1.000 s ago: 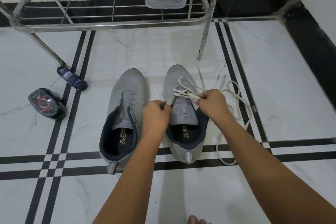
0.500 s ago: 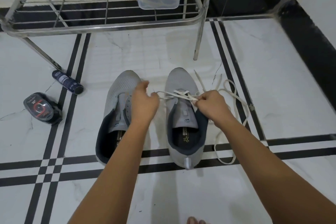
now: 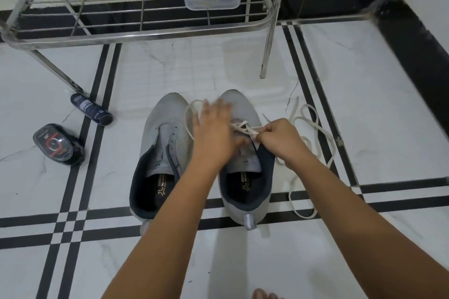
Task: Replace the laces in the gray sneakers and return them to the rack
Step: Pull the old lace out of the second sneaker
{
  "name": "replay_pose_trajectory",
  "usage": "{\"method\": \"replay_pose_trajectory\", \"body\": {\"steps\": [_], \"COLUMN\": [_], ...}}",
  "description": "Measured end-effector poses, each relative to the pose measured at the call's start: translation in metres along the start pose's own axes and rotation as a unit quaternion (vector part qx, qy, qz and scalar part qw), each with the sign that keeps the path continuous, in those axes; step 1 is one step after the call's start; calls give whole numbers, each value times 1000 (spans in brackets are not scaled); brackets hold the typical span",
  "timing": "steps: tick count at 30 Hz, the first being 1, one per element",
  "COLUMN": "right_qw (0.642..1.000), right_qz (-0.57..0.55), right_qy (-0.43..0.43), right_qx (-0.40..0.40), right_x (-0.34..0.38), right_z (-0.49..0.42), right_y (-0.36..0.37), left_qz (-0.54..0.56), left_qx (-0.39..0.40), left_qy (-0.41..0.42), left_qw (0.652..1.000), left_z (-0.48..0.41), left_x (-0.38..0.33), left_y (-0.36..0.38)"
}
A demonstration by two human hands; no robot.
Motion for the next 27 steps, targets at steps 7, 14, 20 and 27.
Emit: {"method": "replay_pose_trajectory", "body": {"steps": [7, 14, 20, 27], "right_qw": [999, 1000, 998, 997], "right_qz": [-27, -11, -41, -59], "right_qy": [30, 11, 27, 32], "right_qx": [12, 23, 38, 47], "right_x": [-5, 4, -2, -3], "right_z": [-2, 2, 2, 1], "right_y": [-5, 2, 0, 1], "left_qz": [323, -84, -116, -144], "left_qx": [-362, 19, -39, -18], "left_qy": [-213, 80, 47, 107], "left_qw": [848, 993, 991, 984], "left_z": [22, -10, -10, -17], "left_x": [50, -19, 6, -8], "left_y": [-24, 11, -4, -5]}}
Point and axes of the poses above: each hand's wrist, its own z-axis away from the middle knuckle, its own y-axis out of the palm, x = y × z, the point moved 5 cm from there along -z, towards the middle knuckle, and after that the axes turned 15 degrees about y, right-handed, at the moved point
